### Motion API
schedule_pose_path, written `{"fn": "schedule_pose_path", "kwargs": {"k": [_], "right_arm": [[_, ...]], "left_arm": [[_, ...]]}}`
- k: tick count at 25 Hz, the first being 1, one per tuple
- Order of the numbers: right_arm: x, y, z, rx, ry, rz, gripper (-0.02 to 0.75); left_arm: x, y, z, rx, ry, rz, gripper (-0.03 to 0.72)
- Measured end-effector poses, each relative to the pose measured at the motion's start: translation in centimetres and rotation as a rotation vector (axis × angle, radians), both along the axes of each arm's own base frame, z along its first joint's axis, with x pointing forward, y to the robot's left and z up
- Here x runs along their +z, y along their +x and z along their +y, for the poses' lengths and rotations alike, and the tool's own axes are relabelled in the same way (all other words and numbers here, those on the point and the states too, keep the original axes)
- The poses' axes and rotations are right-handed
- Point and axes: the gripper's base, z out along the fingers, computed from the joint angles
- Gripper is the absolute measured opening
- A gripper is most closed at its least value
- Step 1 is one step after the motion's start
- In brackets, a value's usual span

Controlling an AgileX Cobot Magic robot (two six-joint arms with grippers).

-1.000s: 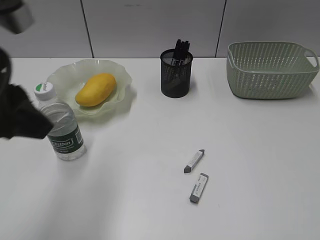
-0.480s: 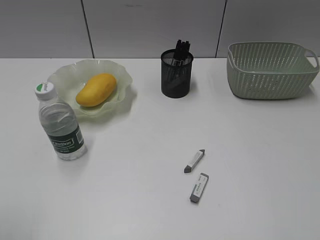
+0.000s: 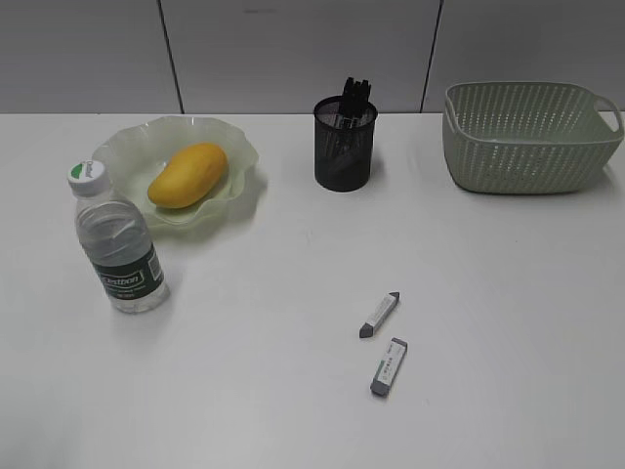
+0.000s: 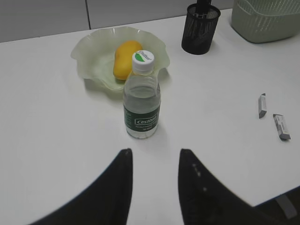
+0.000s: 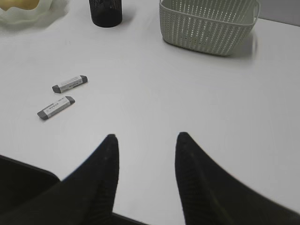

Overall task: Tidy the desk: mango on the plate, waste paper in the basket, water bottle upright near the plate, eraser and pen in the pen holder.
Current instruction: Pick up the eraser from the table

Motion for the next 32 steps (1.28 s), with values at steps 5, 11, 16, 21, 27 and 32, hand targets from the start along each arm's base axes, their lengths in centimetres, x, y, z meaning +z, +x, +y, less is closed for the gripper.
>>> {"fn": "schedule_pose_path", "kwargs": {"k": [5,11,16,21,27,32], "right_arm": [[0.0,0.0,0.0,0.000,0.000,0.001,0.330],[0.0,0.0,0.0,0.000,0.000,0.000,0.330],[0.0,0.0,0.0,0.000,-0.001,0.000,0.330],[0.0,0.0,0.0,0.000,-0.001,0.000,0.330],[0.0,0.0,0.0,0.000,-0.001,0.000,0.330],[0.0,0.0,0.0,-0.001,-0.001,-0.001,0.330]], "left_arm": [[-0.1,0.1,0.0,0.002,0.011,0.021,0.237],[-1.2,-0.5,0.5,0.024,0.080,0.149,0.237],[-1.4,-0.5,0.5,0.025,0.089,0.164,0.237],[-1.4,-0.6,0.5,0.025,0.087,0.164,0.237],[-1.3,-2.1,1.5,0.096,0.022,0.084,0.237],[-1.4,-4.0,2.3,0.210,-0.036,-0.016,0.237]]}}
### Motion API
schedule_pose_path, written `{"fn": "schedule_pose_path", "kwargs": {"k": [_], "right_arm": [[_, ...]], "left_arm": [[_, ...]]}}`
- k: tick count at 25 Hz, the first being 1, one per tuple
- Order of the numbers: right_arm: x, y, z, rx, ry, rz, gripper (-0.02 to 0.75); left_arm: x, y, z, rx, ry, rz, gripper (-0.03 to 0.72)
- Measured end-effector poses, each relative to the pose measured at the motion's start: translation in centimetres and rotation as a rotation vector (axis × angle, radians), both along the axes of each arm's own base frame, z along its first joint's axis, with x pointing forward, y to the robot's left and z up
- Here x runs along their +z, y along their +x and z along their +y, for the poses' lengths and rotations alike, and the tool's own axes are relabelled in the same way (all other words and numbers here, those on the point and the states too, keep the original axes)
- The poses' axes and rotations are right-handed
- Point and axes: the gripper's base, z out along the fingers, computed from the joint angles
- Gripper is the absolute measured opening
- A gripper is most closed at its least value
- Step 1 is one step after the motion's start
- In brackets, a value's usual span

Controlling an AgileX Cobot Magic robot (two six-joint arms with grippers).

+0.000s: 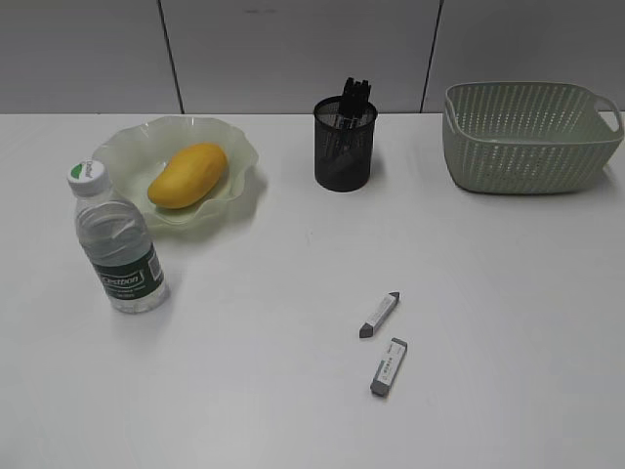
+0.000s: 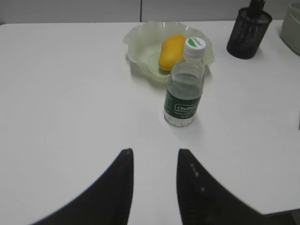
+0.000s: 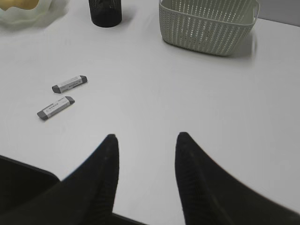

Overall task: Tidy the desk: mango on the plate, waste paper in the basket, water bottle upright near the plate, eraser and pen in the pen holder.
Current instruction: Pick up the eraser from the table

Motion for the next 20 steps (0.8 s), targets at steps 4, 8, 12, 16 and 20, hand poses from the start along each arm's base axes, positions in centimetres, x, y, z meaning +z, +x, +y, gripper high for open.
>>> {"fn": "schedule_pose_path", "kwargs": {"k": [4,8,12,16,20], "right_arm": [[0.0,0.0,0.0,0.000,0.000,-0.002,0.330],[0.7,0.7,0.4,0.007,0.000,0.006,0.330],[1.4,4.3,2.6,0.031,-0.033,0.104,0.330],[-0.1,9.3,5.6,0.066,-0.098,0.311,0.330],[-3.3,13.8,8.5,0.068,-0.117,0.551,0.330]], "left_arm": [[0.0,-0.2,0.0,0.041,-0.002,-0.006,0.237],[0.0,-0.2,0.0,0.045,-0.002,-0.007,0.237],[0.0,-0.2,0.0,0.045,-0.002,-0.007,0.237],[0.0,-0.2,0.1,0.048,0.003,-0.009,0.237],[0.0,-0.2,0.1,0.051,0.006,-0.010,0.237]]}}
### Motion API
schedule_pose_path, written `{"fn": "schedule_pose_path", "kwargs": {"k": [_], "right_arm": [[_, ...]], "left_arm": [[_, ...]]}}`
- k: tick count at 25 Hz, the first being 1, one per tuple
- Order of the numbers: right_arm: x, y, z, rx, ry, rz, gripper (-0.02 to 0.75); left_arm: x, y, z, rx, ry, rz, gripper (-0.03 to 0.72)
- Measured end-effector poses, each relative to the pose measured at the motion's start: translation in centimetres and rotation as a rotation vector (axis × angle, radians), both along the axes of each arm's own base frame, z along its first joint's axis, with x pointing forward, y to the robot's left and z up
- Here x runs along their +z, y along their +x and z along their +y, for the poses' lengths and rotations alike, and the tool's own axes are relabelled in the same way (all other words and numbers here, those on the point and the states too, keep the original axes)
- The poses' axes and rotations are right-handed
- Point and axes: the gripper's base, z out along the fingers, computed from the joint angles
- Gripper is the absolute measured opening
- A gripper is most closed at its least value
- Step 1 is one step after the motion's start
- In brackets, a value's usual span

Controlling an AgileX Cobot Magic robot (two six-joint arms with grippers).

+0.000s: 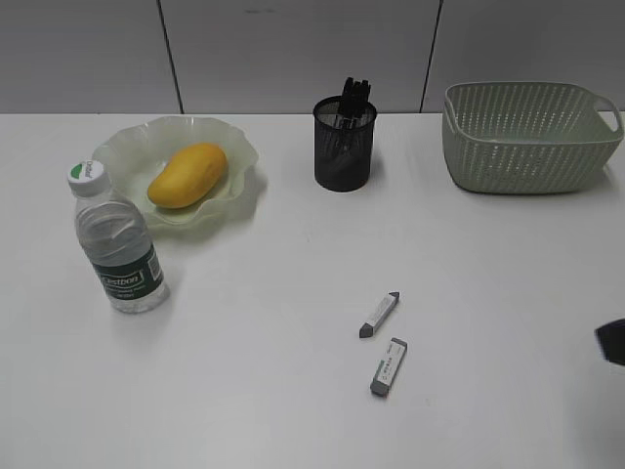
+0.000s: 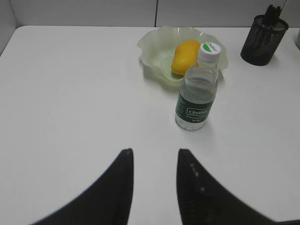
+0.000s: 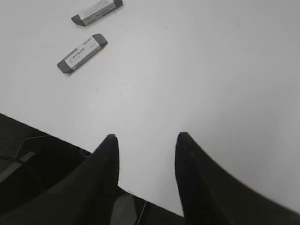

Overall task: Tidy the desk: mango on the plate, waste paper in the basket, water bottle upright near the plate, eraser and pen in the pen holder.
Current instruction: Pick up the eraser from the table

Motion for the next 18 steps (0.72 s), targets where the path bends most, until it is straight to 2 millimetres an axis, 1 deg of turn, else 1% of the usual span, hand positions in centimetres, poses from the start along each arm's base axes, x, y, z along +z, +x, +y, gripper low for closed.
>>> {"fn": "schedule_pose_path", "kwargs": {"k": [3,5,7,11,13,15,18], "right_arm": [[-1.9,3.5,2.2,-0.024,-0.001,0.134,0.330],[-2.6,5.8,3.5,-0.032,-0.006,0.181,0.330],[-3.9,8.3,5.0,-0.025,-0.032,0.231,0.330],[-5.5,11.6,8.1,0.000,-0.047,0.298,0.356],[-6.8,12.4,9.4,-0.009,-0.041,0.371,0.365],[-8.0,12.8,10.2,-0.034,-0.027,0.432,0.370],[-10.1,12.8,10.8,-0.080,-0.038,0.517,0.381]], "left_arm": [[0.0,0.0,0.0,0.000,-0.001,0.000,0.237],[0.0,0.0,0.0,0.000,-0.001,0.000,0.237],[0.0,0.0,0.0,0.000,-0.001,0.000,0.237],[0.0,0.0,0.0,0.000,-0.001,0.000,0.237],[0.0,0.0,0.0,0.000,-0.001,0.000,0.237],[0.0,0.0,0.0,0.000,-0.001,0.000,0.237],[0.0,0.0,0.0,0.000,-0.001,0.000,0.237]]}}
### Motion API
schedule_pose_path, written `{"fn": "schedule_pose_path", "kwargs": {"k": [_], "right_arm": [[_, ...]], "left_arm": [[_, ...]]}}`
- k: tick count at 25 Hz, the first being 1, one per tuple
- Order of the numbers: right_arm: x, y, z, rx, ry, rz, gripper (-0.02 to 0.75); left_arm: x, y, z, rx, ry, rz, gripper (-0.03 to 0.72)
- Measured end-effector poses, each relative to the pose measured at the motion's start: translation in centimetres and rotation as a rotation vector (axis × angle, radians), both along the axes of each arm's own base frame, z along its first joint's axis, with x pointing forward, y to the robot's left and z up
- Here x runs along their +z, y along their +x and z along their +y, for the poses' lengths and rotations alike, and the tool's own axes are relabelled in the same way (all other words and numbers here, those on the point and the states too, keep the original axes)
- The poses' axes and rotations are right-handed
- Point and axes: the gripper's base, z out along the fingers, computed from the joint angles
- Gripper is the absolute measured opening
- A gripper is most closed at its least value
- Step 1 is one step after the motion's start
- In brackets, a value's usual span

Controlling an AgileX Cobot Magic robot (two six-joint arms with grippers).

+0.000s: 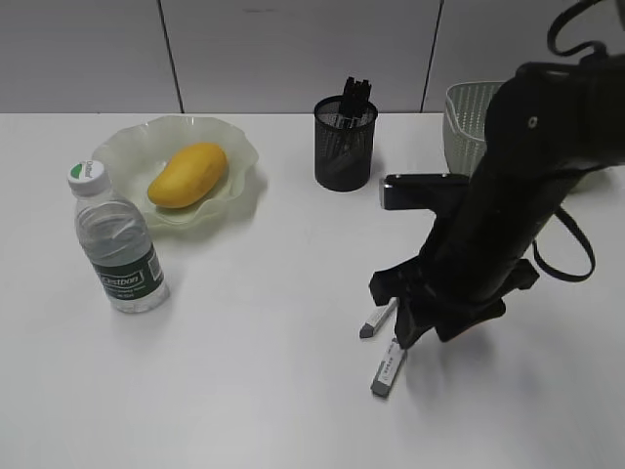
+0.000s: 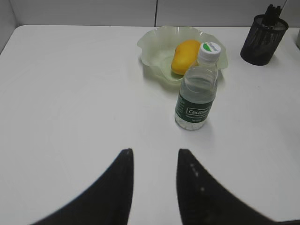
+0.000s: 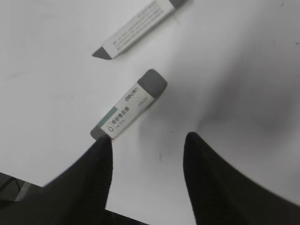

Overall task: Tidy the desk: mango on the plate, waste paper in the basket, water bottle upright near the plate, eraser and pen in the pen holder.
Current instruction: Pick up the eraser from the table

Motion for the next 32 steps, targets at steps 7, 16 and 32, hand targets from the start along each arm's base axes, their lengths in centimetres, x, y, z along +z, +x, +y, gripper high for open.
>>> {"fn": "schedule_pose_path", "kwargs": {"k": [7,16,32], "right_arm": [[-2.0,0.1,0.8,-0.161,0.044,0.094,0.482],[-4.1,-0.2,2.6,-0.308,0.032,0.128,0.477],[-4.3,0.1,1.2,-0.144,-0.146,0.064,0.164]], "left_arm": [[0.0,0.0,0.0,0.000,0.000,0.000,0.237],[0.0,0.0,0.0,0.000,0.000,0.000,0.237],[0.0,0.0,0.0,-0.001,-0.001,0.000,0.237]]}}
